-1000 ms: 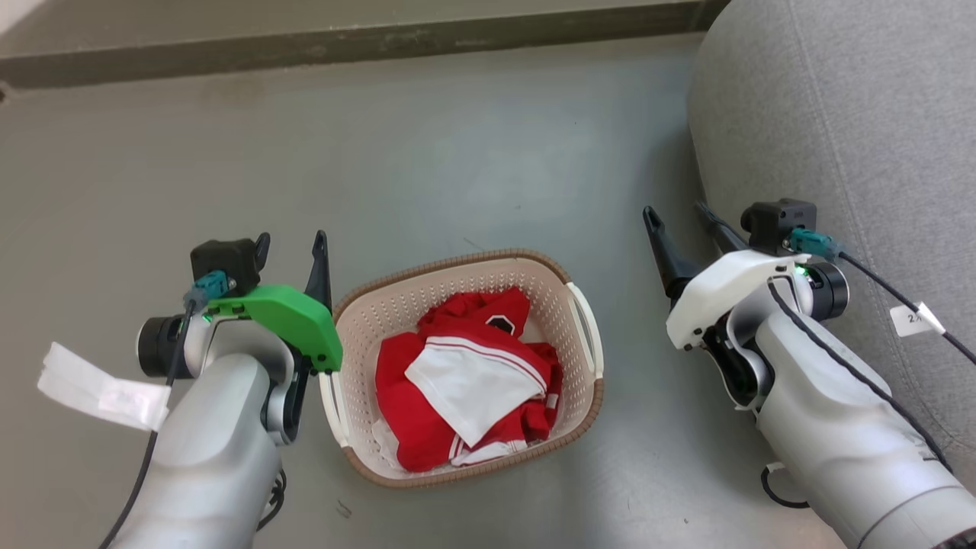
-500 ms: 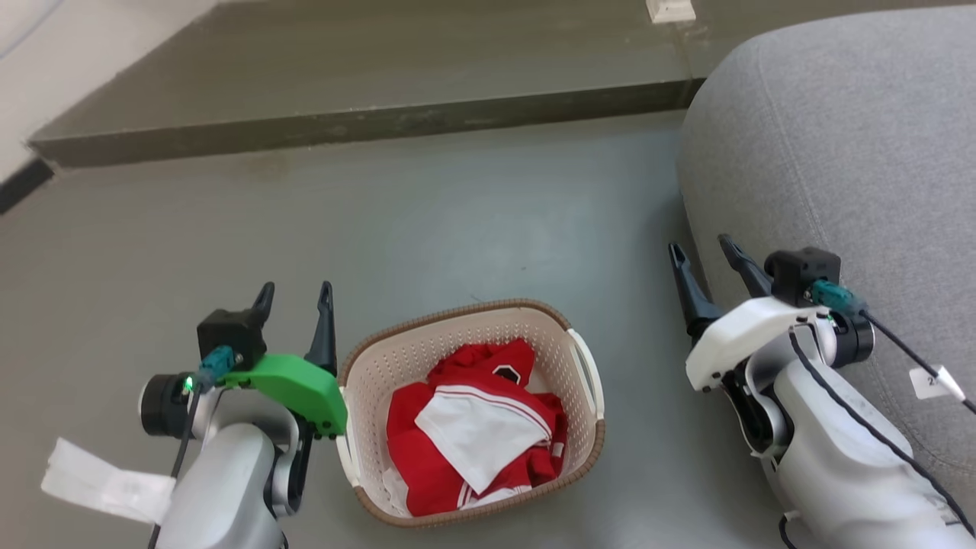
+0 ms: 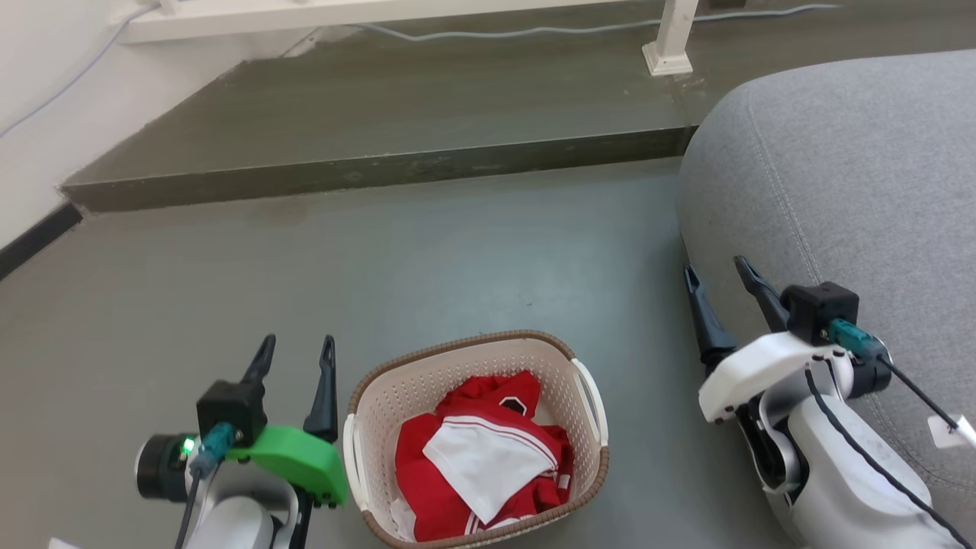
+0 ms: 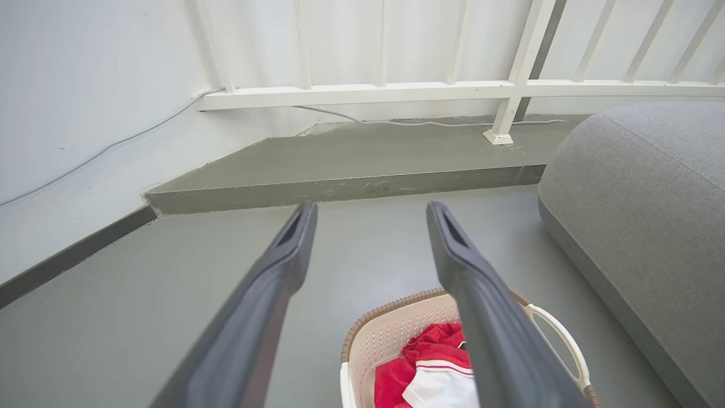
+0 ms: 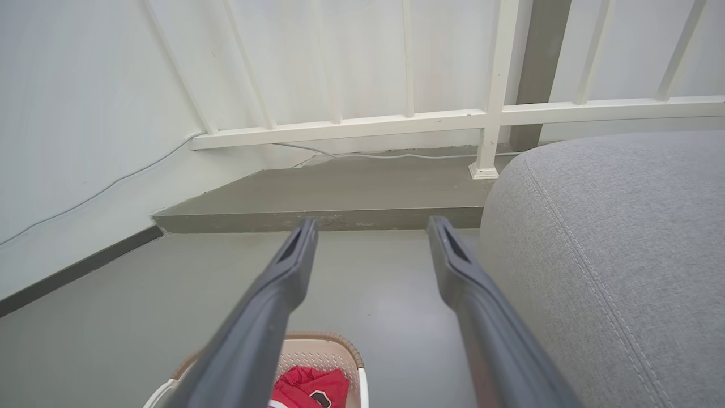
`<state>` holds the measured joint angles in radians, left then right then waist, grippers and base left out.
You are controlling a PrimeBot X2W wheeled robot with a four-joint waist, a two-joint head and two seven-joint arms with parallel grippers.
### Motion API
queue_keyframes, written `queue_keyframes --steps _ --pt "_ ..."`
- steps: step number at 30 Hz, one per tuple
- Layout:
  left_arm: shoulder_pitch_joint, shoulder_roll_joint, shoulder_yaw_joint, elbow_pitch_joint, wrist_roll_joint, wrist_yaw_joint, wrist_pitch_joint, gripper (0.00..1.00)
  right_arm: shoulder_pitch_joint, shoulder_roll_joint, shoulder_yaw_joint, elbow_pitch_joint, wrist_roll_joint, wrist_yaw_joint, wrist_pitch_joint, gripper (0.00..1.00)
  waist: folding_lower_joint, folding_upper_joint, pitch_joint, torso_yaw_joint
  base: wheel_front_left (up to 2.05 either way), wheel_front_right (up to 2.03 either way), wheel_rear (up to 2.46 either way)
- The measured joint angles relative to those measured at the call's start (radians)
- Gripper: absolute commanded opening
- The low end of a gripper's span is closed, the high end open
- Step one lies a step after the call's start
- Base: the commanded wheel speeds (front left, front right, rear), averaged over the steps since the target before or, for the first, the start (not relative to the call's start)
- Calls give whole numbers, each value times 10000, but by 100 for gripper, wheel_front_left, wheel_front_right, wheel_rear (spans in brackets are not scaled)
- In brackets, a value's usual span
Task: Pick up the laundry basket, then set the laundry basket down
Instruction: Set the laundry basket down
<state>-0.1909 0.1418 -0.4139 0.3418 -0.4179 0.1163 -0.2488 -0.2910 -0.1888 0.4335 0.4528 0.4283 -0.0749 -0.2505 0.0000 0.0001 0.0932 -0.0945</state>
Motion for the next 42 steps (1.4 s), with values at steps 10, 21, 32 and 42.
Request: queue_keyframes --steps 10,21,32,42 --pt "1288 -8 748 -826 385 10 0 100 855 -27 -295 -610 -176 -211 0 100 0 0 -302 40 0 0 0" --pt "2265 -305 1290 -1666 892 75 0 100 1569 -29 -447 -1198 -510 -257 0 100 0 0 -408 114 0 0 0" --pt "2984 -416 1662 -2243 1241 77 0 100 1986 -48 -604 -1779 -832 -341 0 100 0 0 -474 106 0 0 0" --pt "3190 -573 1875 -2913 1515 77 0 100 2271 -40 -679 -2316 -1060 -410 0 100 0 0 -513 138 0 0 0"
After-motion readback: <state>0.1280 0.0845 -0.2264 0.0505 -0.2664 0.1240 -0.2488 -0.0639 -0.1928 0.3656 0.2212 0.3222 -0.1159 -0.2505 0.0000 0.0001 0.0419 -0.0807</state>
